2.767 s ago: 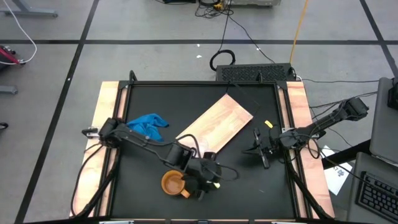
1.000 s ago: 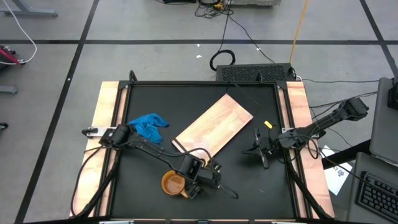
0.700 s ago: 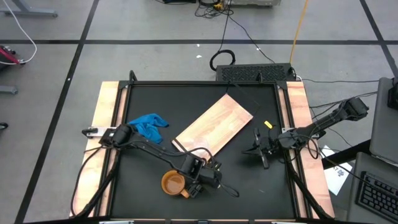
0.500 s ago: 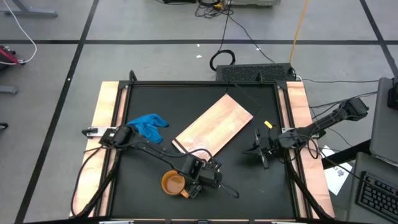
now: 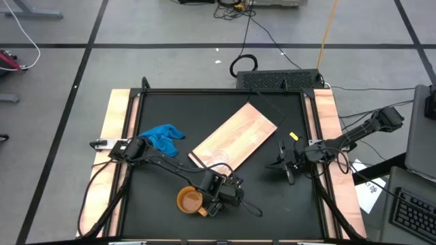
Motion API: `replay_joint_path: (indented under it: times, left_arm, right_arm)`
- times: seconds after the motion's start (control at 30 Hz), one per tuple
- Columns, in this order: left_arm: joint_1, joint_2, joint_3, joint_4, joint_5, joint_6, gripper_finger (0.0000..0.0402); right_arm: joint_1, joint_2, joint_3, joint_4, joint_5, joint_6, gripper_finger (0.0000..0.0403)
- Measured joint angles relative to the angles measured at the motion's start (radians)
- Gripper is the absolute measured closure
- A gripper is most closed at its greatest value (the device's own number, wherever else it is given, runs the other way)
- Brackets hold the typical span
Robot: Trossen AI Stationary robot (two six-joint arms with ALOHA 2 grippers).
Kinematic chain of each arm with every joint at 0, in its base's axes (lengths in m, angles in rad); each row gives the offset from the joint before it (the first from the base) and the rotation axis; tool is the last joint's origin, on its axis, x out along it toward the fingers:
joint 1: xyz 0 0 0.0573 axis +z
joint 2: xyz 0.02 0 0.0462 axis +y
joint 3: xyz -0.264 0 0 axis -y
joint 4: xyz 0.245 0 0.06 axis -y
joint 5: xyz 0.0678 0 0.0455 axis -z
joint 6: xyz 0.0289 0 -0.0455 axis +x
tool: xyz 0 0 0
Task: Stack small to large cups/mugs on shelf
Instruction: Put the yellow mug on the shelf
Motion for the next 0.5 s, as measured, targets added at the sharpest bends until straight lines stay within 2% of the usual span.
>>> replay_joint_path:
  times: [0.3, 0.5]
  left_arm:
    - [0.000, 0.000, 0.000, 0.000, 0.000, -0.002, 0.0251]
    - [0.000, 0.000, 0.000, 0.000, 0.001, -0.003, 0.0277]
  right_arm:
    - [0.000, 0.000, 0.000, 0.000, 0.000, 0.000, 0.0403]
    - [0.000, 0.000, 0.000, 0.000, 0.000, 0.000, 0.0403]
